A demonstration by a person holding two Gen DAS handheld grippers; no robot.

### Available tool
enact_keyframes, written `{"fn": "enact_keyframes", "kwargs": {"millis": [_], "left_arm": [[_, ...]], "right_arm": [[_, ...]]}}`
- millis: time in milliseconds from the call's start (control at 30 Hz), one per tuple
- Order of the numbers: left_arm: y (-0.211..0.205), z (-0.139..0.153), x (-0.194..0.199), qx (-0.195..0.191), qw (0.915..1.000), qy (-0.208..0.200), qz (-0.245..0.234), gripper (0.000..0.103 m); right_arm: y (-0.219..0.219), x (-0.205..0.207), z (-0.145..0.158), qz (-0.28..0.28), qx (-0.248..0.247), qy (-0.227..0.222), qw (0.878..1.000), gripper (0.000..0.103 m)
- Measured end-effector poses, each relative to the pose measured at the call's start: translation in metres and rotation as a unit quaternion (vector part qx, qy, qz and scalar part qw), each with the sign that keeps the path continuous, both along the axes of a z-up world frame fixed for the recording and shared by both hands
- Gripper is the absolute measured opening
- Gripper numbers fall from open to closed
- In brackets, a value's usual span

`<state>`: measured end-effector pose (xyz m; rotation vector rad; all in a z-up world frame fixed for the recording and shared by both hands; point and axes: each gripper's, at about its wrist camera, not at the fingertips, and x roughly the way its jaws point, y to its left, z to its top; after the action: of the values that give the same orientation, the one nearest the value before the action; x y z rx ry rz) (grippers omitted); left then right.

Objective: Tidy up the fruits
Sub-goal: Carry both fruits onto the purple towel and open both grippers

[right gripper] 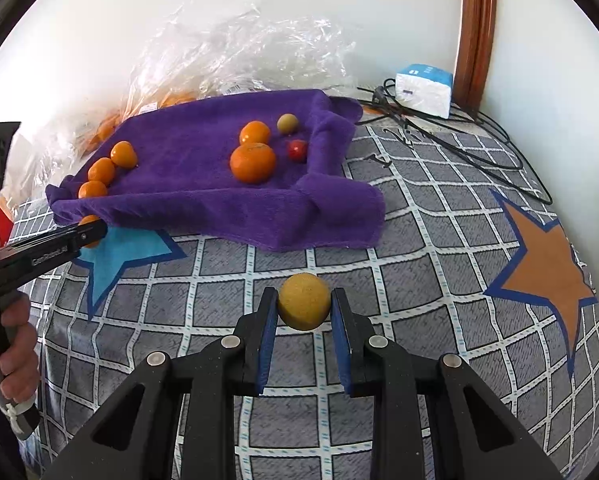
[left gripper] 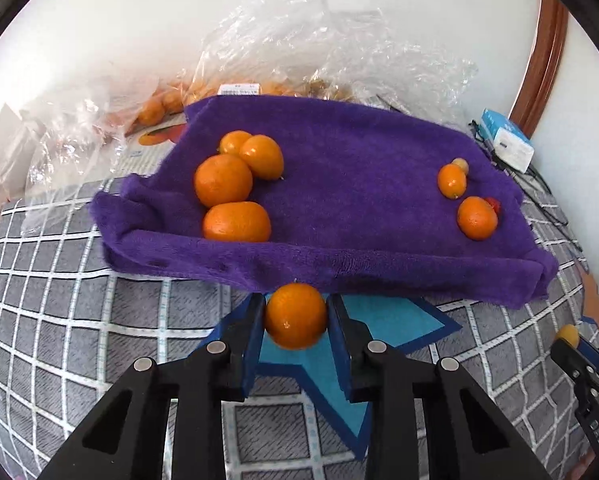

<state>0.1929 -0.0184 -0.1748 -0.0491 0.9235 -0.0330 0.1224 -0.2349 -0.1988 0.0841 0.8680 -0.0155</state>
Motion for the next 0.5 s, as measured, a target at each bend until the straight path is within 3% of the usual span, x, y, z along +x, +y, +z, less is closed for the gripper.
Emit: {"fn": "enact_keyframes", "kwargs": {"millis": [500], "left_arm": [[0.049, 0.056, -0.032, -0.029, 0.9985, -0.035, 0.032, 0.029]], "right_arm": [[0.013, 0.001, 0.046, -0.012, 0.011, -0.037, 0.999, 0.027]]}}
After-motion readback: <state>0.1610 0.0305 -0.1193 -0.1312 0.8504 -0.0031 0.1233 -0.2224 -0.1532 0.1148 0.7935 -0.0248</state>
